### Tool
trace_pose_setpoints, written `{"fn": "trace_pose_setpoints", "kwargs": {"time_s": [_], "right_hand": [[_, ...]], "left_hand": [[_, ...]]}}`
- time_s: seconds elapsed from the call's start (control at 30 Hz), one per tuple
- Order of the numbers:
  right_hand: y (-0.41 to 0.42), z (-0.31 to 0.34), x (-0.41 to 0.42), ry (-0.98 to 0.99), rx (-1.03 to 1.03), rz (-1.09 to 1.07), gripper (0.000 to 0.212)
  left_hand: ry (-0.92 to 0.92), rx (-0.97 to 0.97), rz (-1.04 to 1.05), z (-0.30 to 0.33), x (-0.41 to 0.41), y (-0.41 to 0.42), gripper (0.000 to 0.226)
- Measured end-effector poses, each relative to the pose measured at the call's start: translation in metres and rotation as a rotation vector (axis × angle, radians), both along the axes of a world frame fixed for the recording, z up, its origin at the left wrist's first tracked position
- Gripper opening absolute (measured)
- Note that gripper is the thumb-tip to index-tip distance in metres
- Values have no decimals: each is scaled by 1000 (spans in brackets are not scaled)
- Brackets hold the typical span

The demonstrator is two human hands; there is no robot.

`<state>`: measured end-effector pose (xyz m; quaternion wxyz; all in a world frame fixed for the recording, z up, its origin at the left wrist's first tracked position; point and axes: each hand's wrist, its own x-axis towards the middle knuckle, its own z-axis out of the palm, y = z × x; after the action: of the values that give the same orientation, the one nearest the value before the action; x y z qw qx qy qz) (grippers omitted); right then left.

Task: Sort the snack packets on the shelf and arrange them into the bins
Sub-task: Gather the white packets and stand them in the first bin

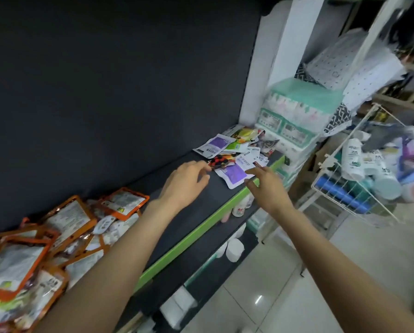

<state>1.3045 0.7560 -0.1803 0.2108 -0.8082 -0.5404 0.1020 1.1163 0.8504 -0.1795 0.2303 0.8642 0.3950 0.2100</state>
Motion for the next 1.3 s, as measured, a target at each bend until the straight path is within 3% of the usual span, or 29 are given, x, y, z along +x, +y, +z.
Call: {"fn": "trace_pose_setpoints", "kwargs": {"time_s": [0.33,0.6,0.8,0.97,1.13,1.3], "right_hand": [[107,-56,159,34,-122,103,39],[165,-92,213,140,-295,194,48],[190,-100,221,216,-305,157,50],[196,-94,227,267,-268,152,30],[196,-68,227,257,-141,242,14],[196,-38,198,297,-29,392,6]], "left_hand": [[131,-159,151,-62,138,84,24],[195,-254,193,-104,195,129,42],[288,-196,263,-118,218,144,22],[149,-177,351,-119,219,141,5],[-115,-104,521,-87,187,125,5],[-207,-45,727,-48,144,105,12]]}}
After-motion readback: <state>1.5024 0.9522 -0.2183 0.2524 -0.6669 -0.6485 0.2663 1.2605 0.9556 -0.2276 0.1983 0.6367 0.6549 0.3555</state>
